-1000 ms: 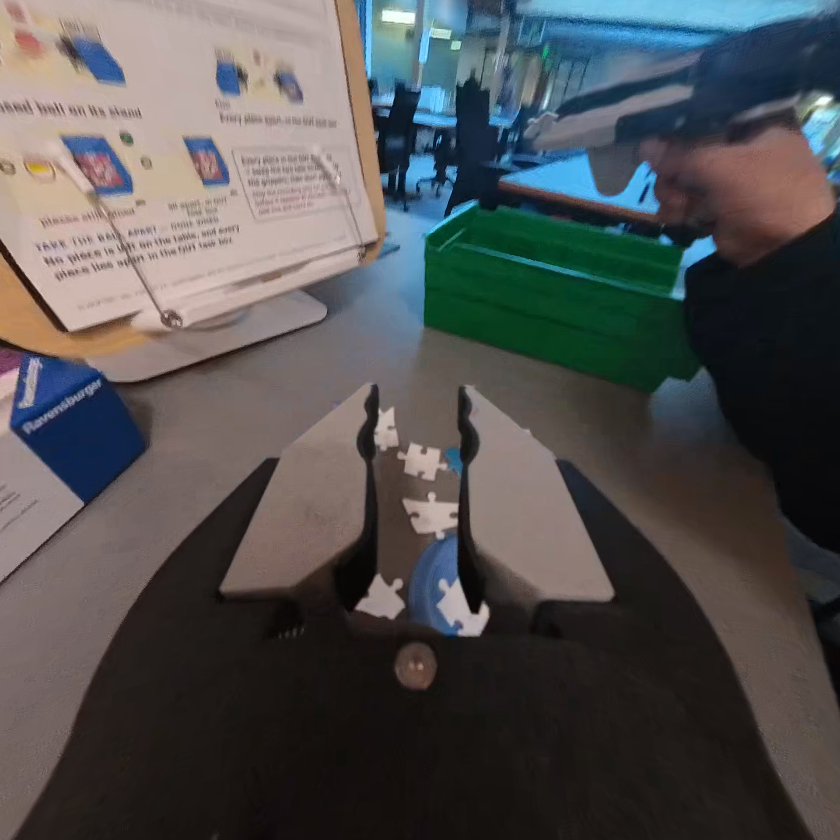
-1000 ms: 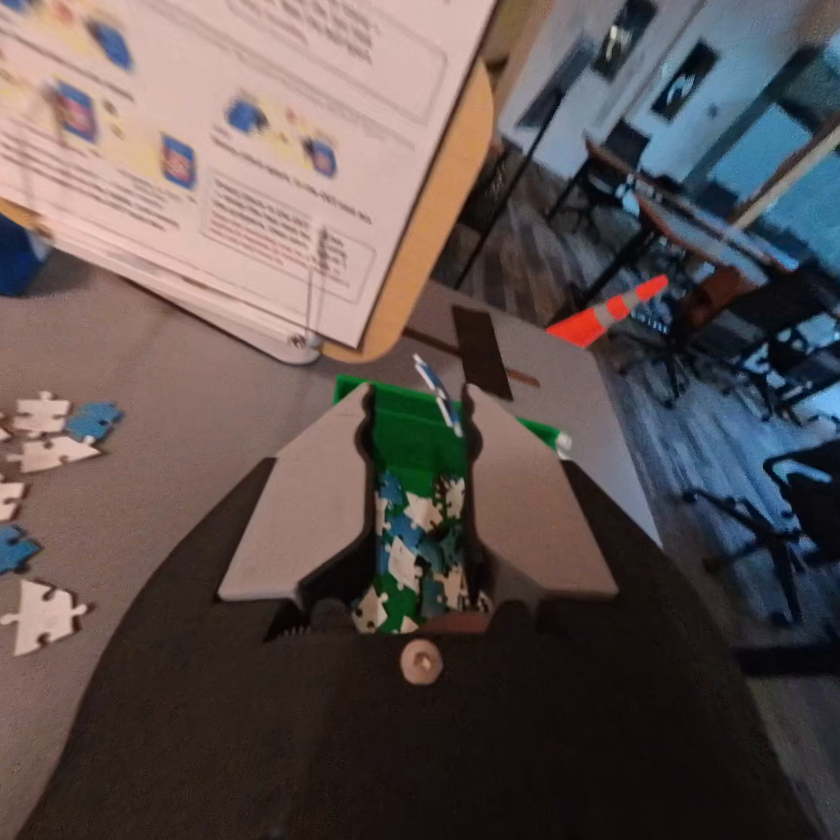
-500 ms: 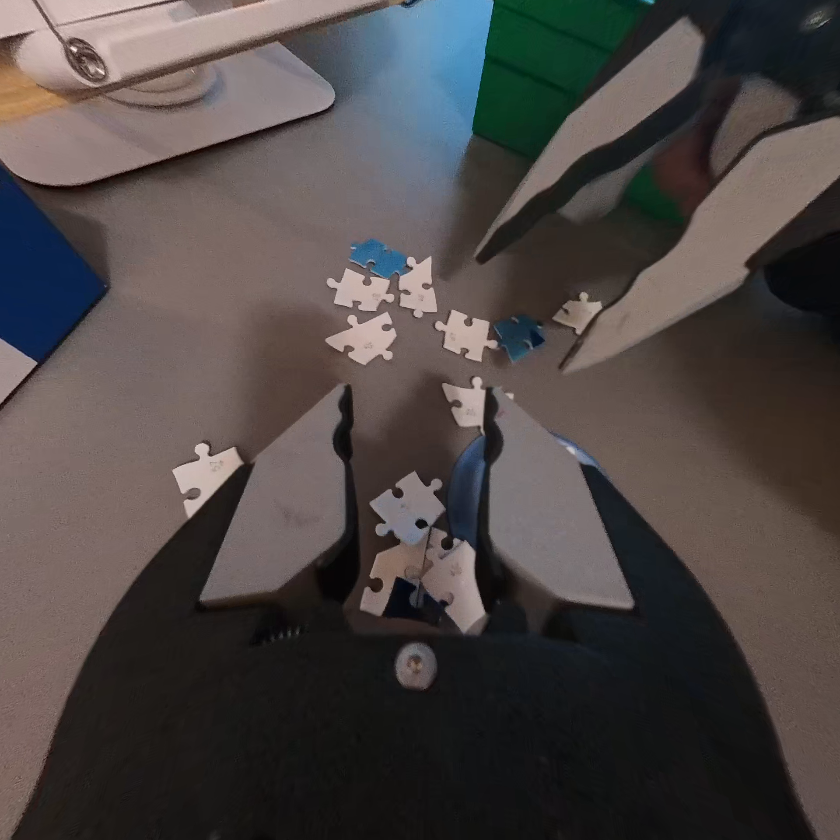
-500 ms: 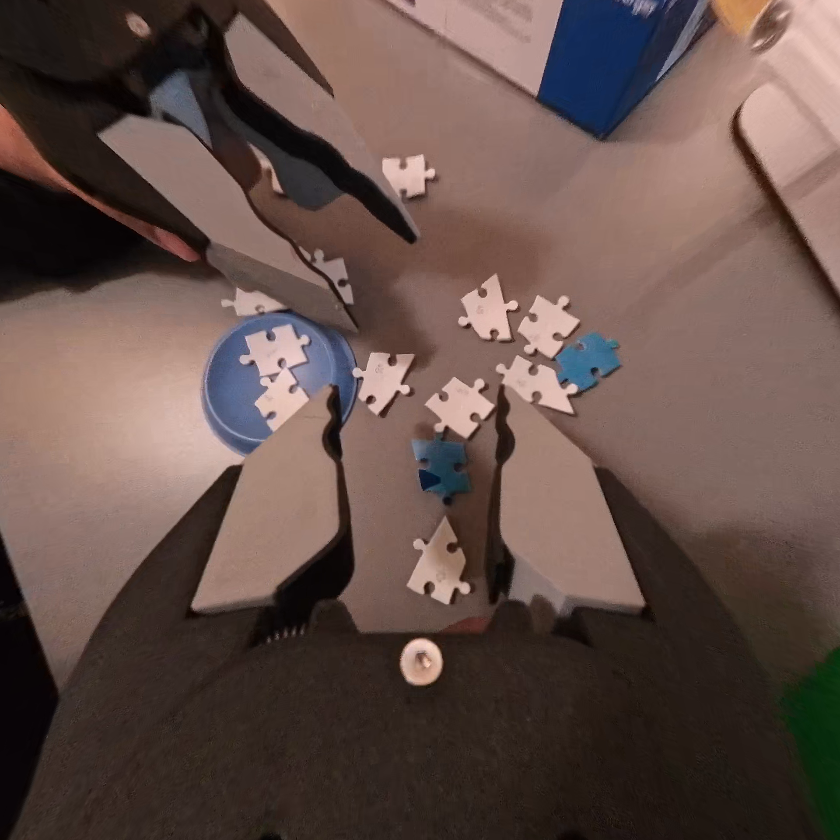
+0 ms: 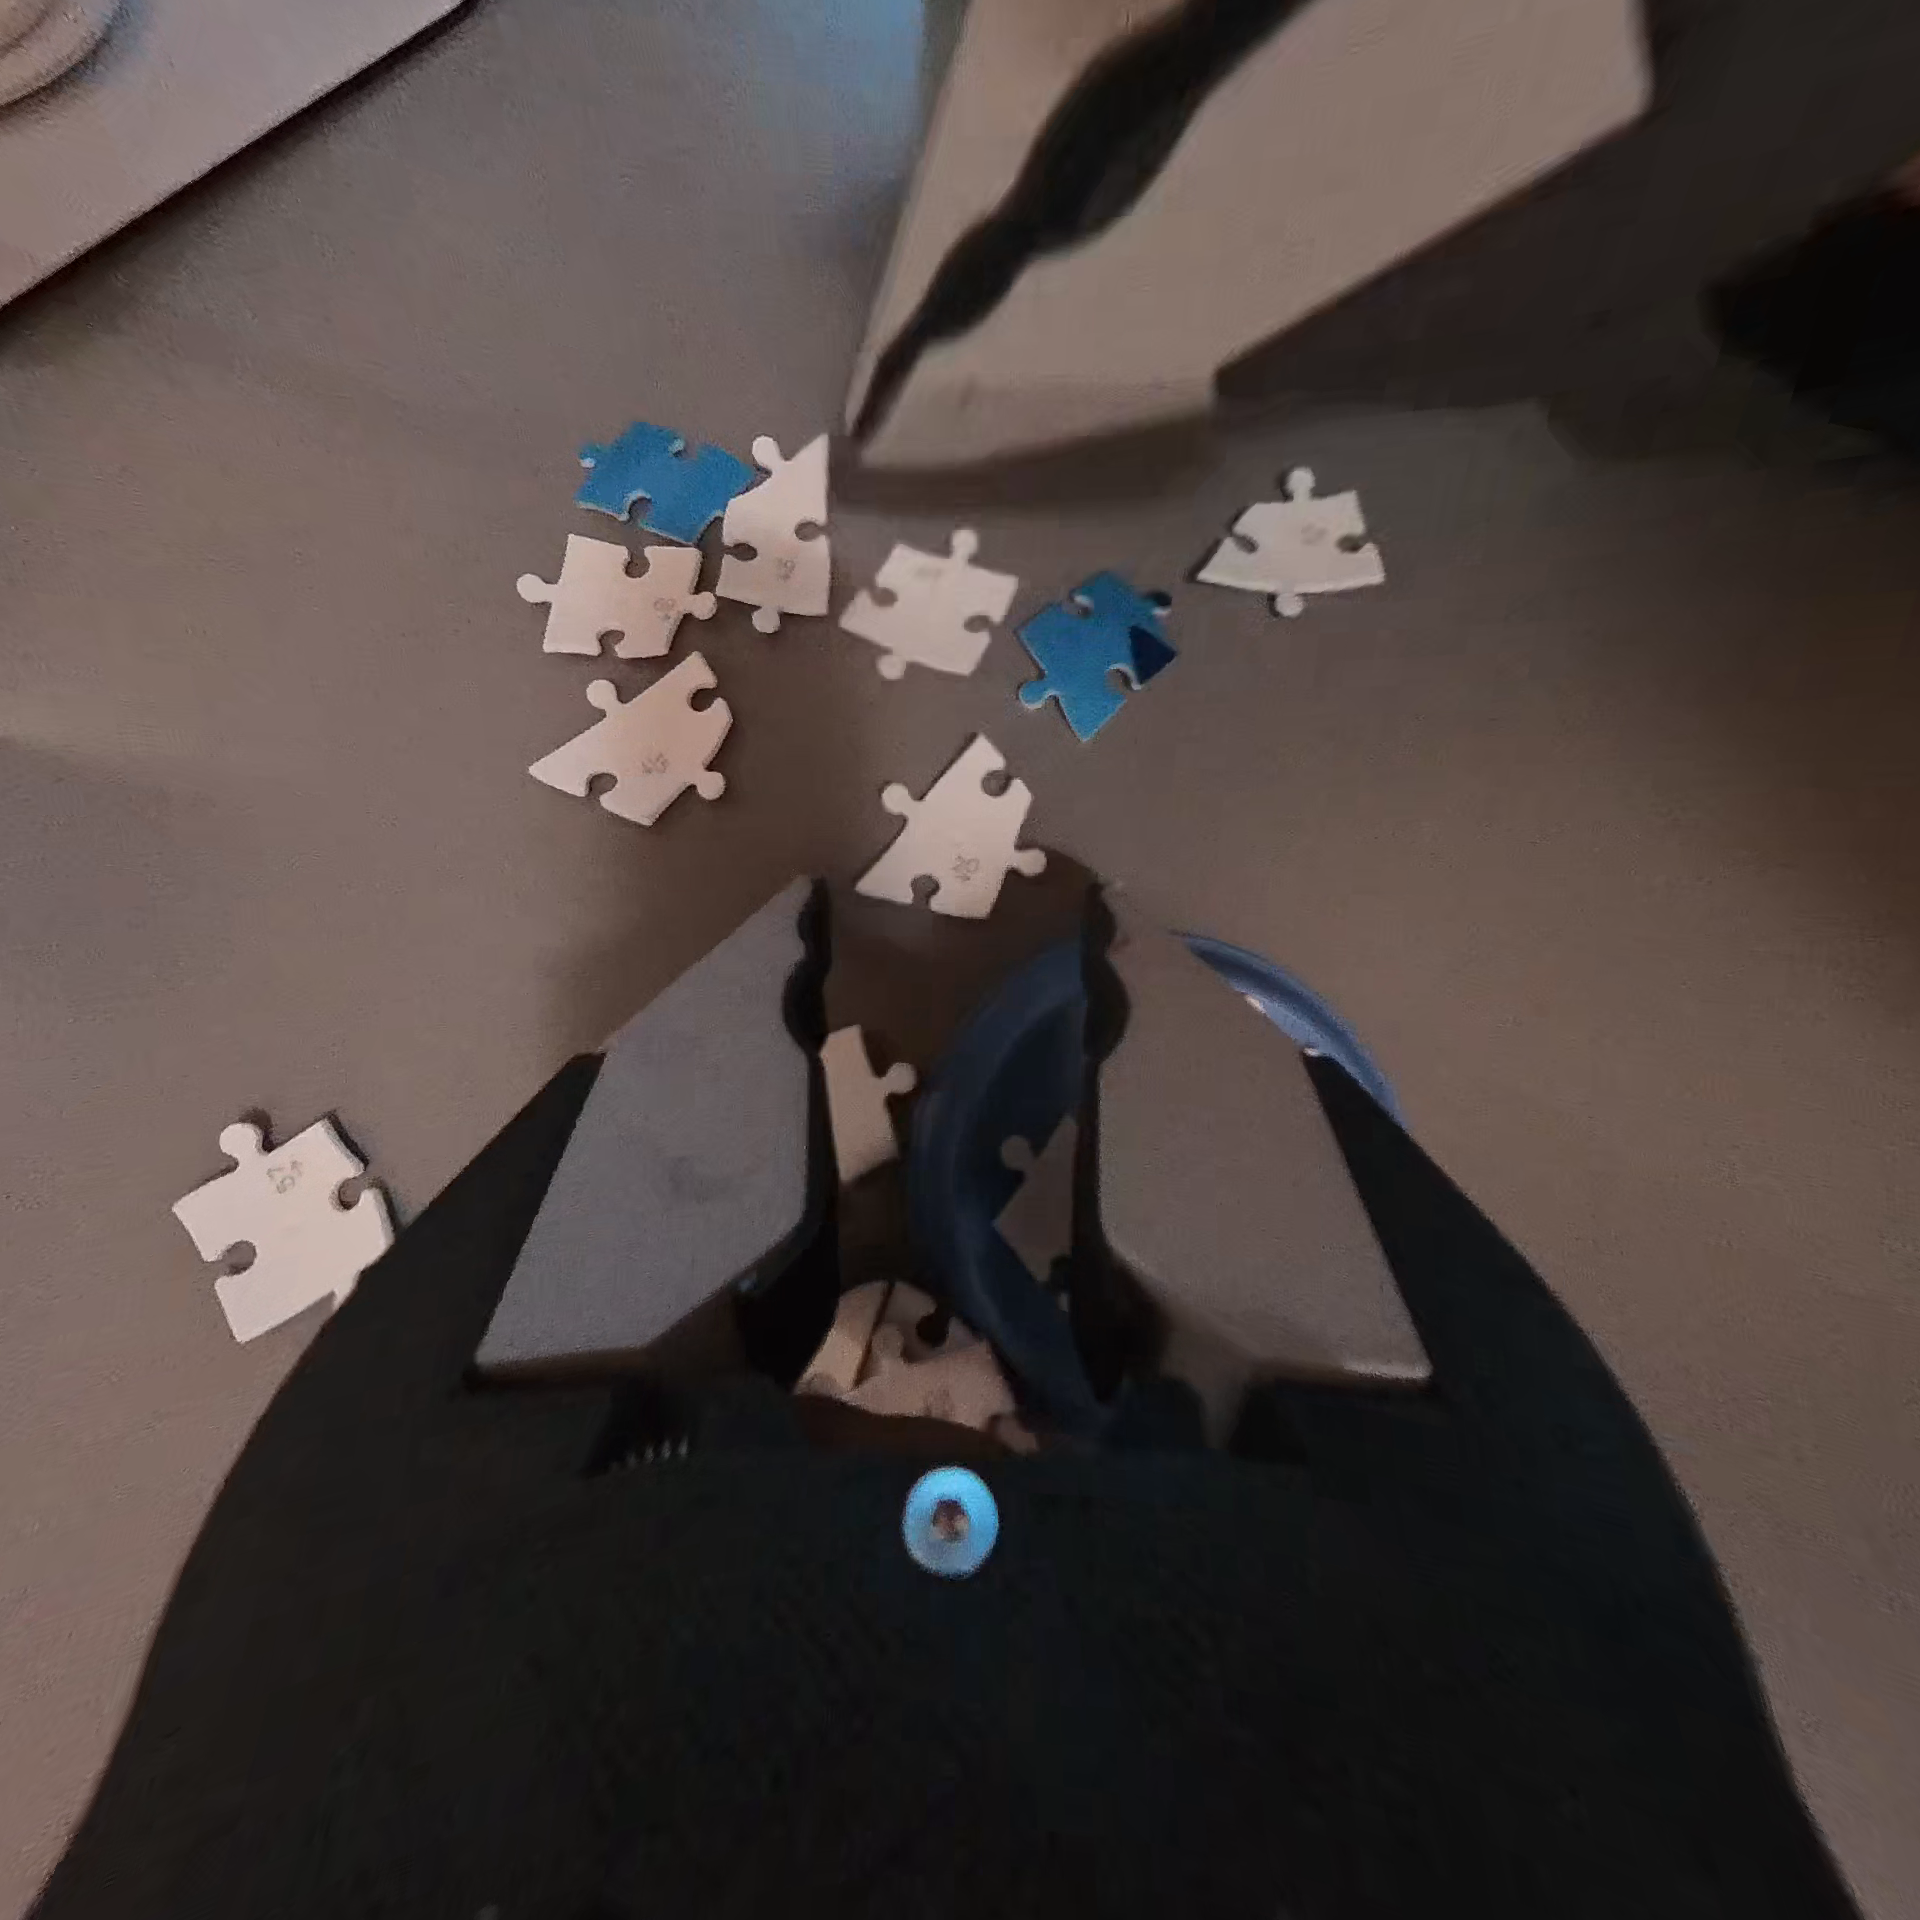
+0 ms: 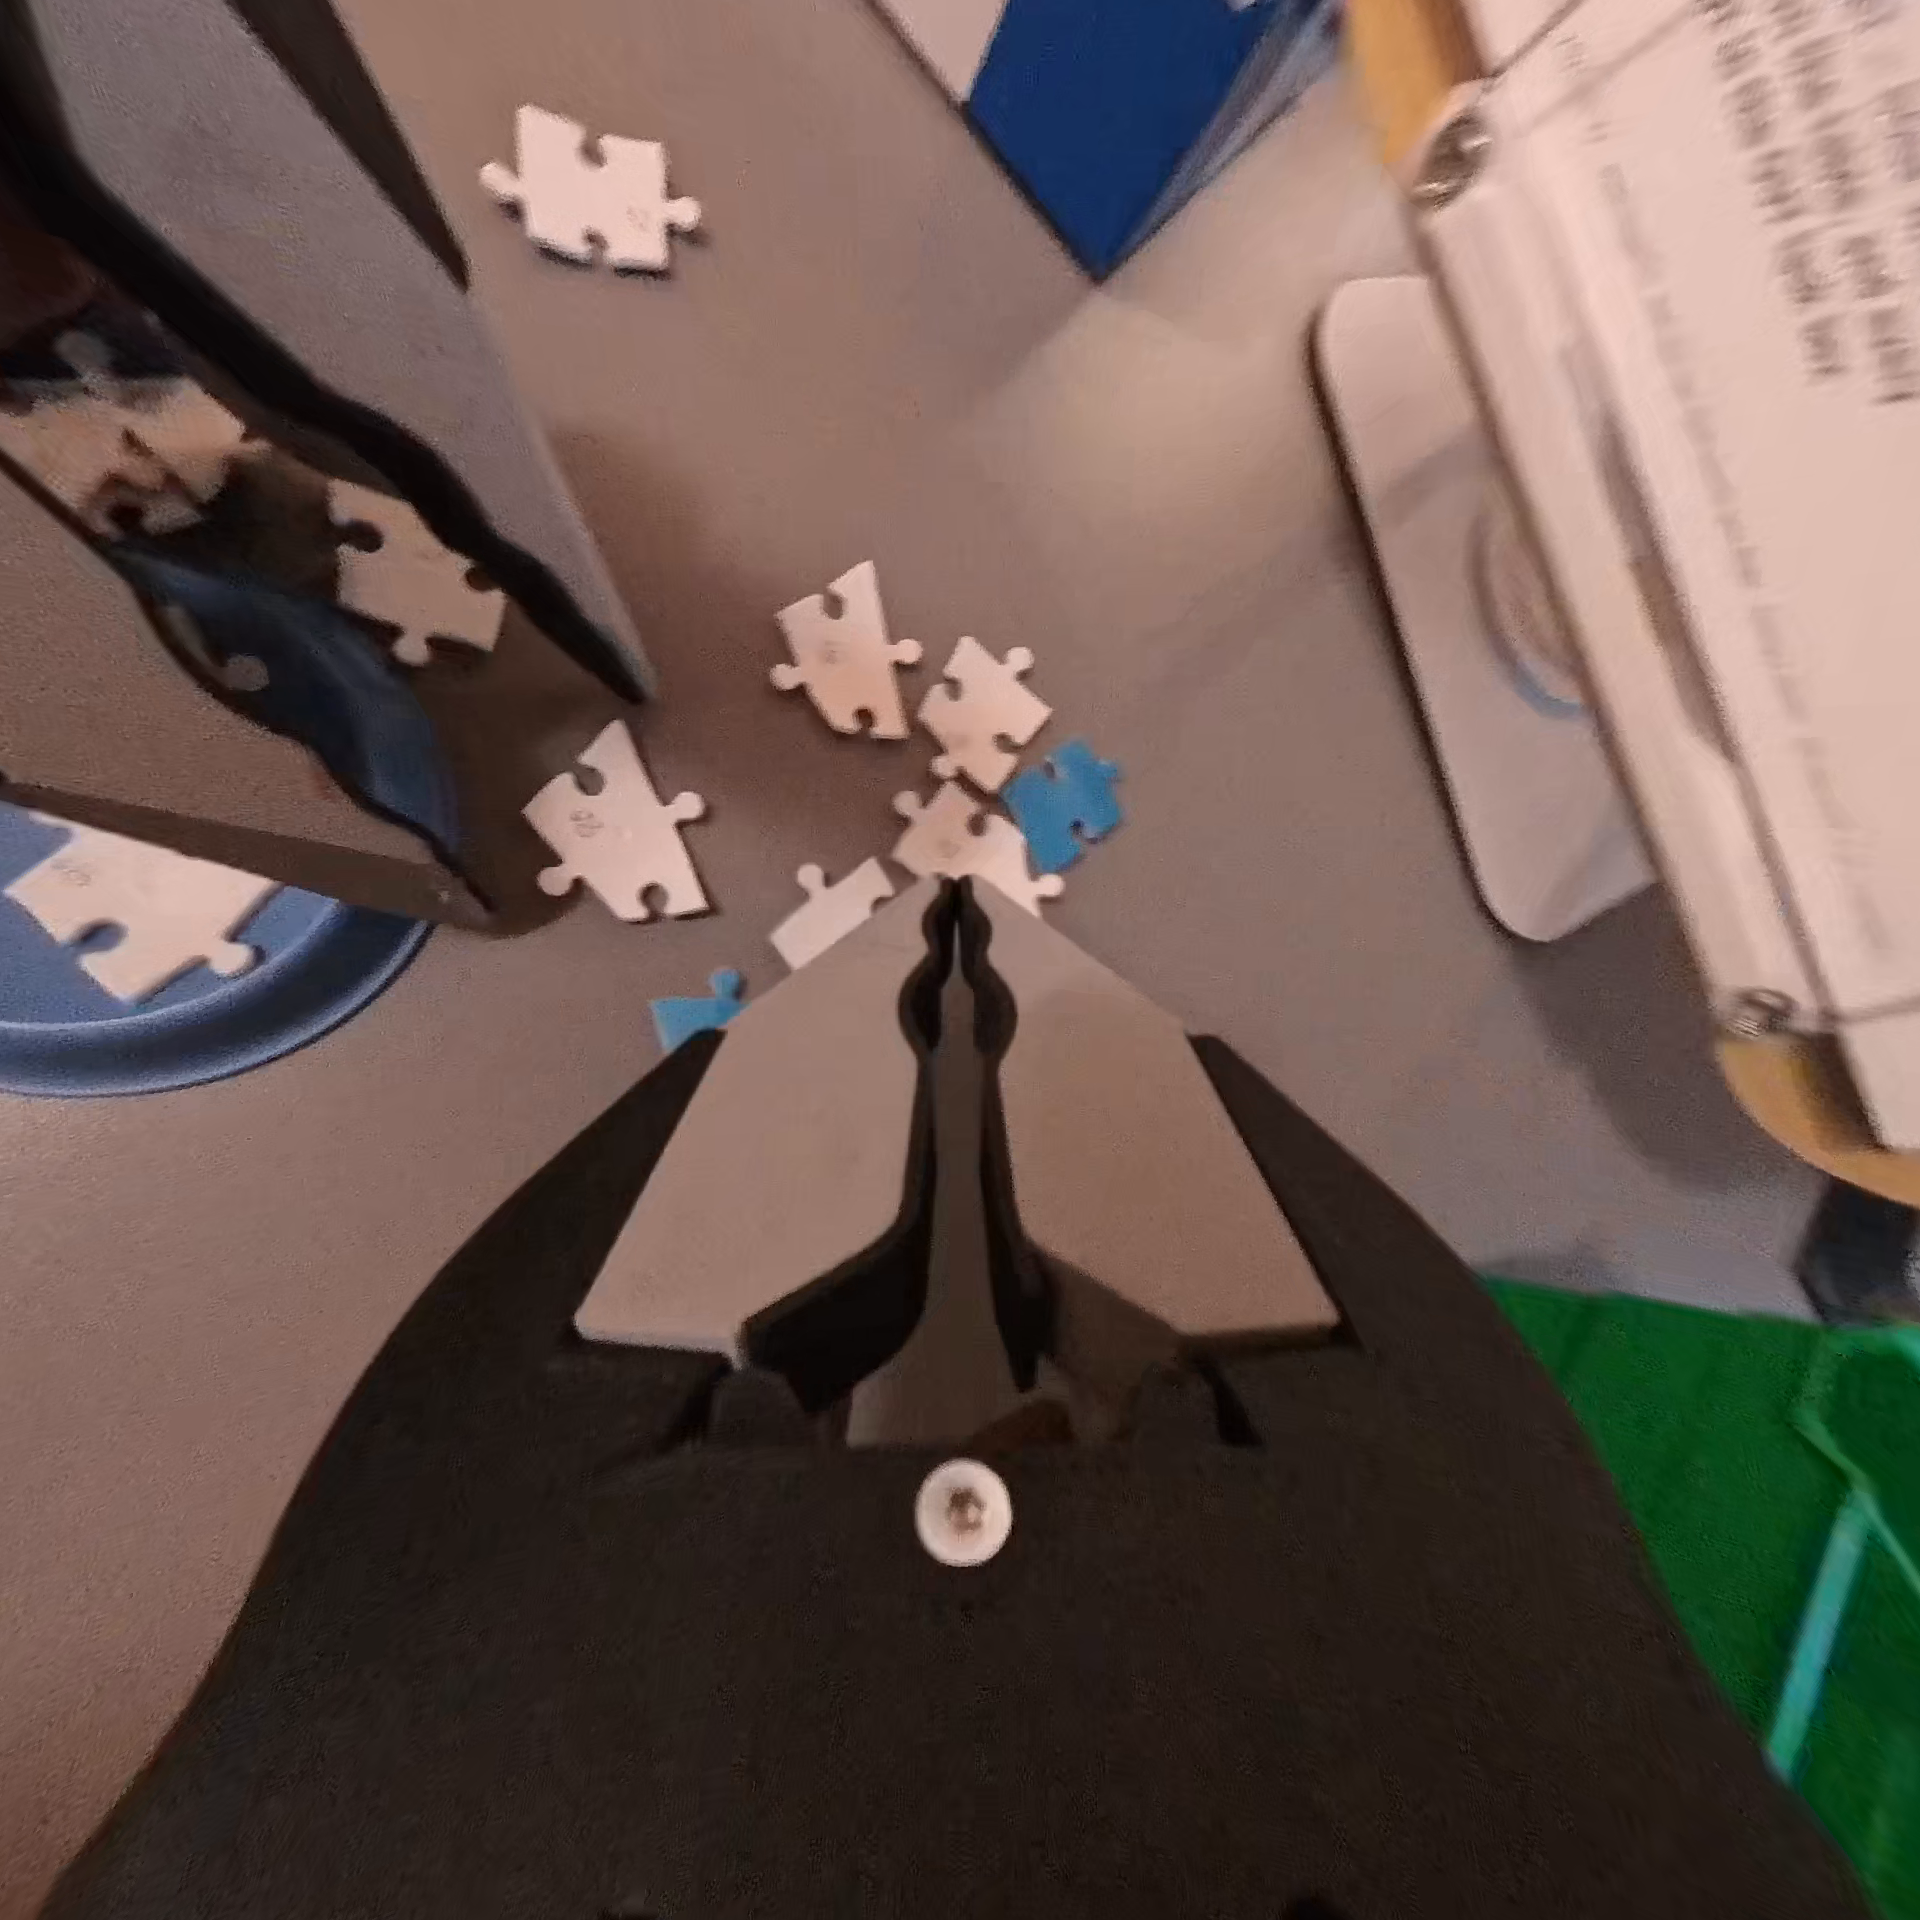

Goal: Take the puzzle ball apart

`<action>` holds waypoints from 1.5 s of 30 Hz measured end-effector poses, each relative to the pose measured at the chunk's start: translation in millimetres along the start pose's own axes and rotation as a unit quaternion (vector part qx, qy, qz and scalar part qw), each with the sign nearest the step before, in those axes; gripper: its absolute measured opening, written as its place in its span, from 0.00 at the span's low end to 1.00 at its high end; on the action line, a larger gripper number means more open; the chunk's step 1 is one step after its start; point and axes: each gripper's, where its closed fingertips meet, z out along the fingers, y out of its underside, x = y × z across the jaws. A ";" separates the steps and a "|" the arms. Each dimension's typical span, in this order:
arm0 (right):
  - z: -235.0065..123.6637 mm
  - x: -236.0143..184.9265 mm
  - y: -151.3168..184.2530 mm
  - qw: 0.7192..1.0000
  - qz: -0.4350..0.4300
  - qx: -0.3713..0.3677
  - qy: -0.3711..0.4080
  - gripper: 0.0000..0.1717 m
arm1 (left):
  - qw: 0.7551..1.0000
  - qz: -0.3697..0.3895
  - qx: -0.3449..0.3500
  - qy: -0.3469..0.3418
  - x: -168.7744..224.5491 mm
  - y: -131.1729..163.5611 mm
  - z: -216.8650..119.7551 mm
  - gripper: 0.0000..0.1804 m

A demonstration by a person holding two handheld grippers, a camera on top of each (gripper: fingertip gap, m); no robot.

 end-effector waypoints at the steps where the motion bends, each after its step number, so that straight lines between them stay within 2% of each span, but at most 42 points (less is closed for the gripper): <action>1: -15.9 15.7 -4.3 0.999 0.010 0.013 0.033 0.00 | 1.000 -0.003 0.000 0.002 -0.7 0.6 -0.6 0.26; 3: -55.7 49.2 -7.5 0.994 0.039 0.042 0.094 0.00 | 1.000 -0.010 0.003 0.008 -1.4 0.5 -1.8 0.20; 5: -94.4 81.7 5.3 0.986 0.078 0.045 0.137 0.00 | 1.000 -0.010 0.003 0.012 -0.1 -0.4 -0.4 0.16; 7: -120.1 111.6 39.2 0.979 0.122 0.003 0.162 0.00 | 1.000 0.000 -0.002 0.006 0.8 -1.5 1.4 0.15; 9: -131.9 136.1 82.2 0.968 0.172 -0.055 0.171 0.00 | 1.000 0.018 -0.001 0.019 8.9 -2.5 1.9 0.03; 10: -134.8 143.3 97.3 0.962 0.205 -0.071 0.168 0.15 | 1.000 0.025 0.005 0.018 10.6 -4.1 1.6 0.00; 11: -136.1 141.8 100.8 0.958 0.235 -0.064 0.150 0.22 | 0.999 0.033 0.007 0.013 10.4 -4.3 1.2 0.00; 13: -135.5 110.2 65.6 0.967 0.246 0.028 0.063 0.22 | 0.999 0.050 0.009 -0.003 7.5 -4.4 -0.2 0.00; 15: -131.6 56.8 21.6 0.969 0.217 0.107 -0.038 0.19 | 0.998 0.060 0.010 -0.032 -1.5 -4.4 -2.2 0.00; 16: -123.0 30.0 12.2 0.971 0.201 0.105 -0.077 0.19 | 0.998 0.056 0.011 -0.037 -4.6 -4.4 -3.4 0.00; 18: -95.5 -9.4 12.3 0.979 0.165 0.058 -0.109 0.25 | 0.997 0.047 0.027 -0.050 -12.5 -8.2 -8.6 0.00; 21: -54.7 -23.1 30.4 0.992 0.115 0.004 -0.050 0.32 | 0.996 0.024 0.058 -0.064 -25.1 -15.3 -21.6 0.00; 25: -19.3 -35.0 54.1 0.994 0.092 -0.044 -0.044 0.43 | 0.995 -0.005 0.093 -0.027 -22.1 -22.4 -31.1 0.01; 26: -15.9 -39.4 54.2 0.992 0.102 -0.036 -0.060 0.41 | 0.995 -0.013 0.098 -0.016 -19.5 -23.9 -30.8 0.10; 27: -14.8 -44.7 52.3 0.990 0.114 -0.020 -0.085 0.33 | 0.995 -0.019 0.099 0.001 -14.7 -25.1 -29.6 0.14; 28: -13.2 -48.4 52.6 0.987 0.123 -0.010 -0.104 0.23 | 0.995 -0.021 0.101 0.014 -9.6 -26.7 -28.3 0.16; 29: -12.5 -50.6 51.5 0.985 0.128 0.005 -0.118 0.05 | 0.994 -0.019 0.106 0.022 -5.2 -29.2 -26.9 0.17; 30: -12.5 -51.1 51.4 0.984 0.126 0.015 -0.124 0.00 | 0.994 -0.015 0.108 0.025 -1.9 -31.4 -24.4 0.18; 32: -14.4 -49.4 54.5 0.986 0.116 0.009 -0.122 0.00 | 0.996 0.003 0.085 0.014 1.6 -31.3 -14.9 0.20; 36: -28.4 -30.6 45.3 0.992 0.107 0.035 -0.058 0.00 | 0.998 0.056 0.007 -0.021 6.2 -18.2 8.0 0.23; 38: -52.2 -18.2 29.3 0.991 0.105 0.074 -0.028 0.00 | 0.998 0.063 0.000 -0.024 8.2 -17.5 13.3 0.19; 41: -103.8 24.7 19.7 0.987 0.104 0.105 0.063 0.00 | 0.997 0.067 -0.013 -0.020 7.7 -17.0 16.2 0.02; 43: -143.4 66.3 24.7 0.976 0.121 0.119 0.137 0.00 | 0.995 0.095 -0.017 -0.036 5.1 -16.4 16.4 0.00; 45: -169.0 104.8 47.5 0.965 0.152 0.105 0.185 0.00 | 0.993 0.109 -0.011 -0.034 9.3 -17.7 16.3 0.00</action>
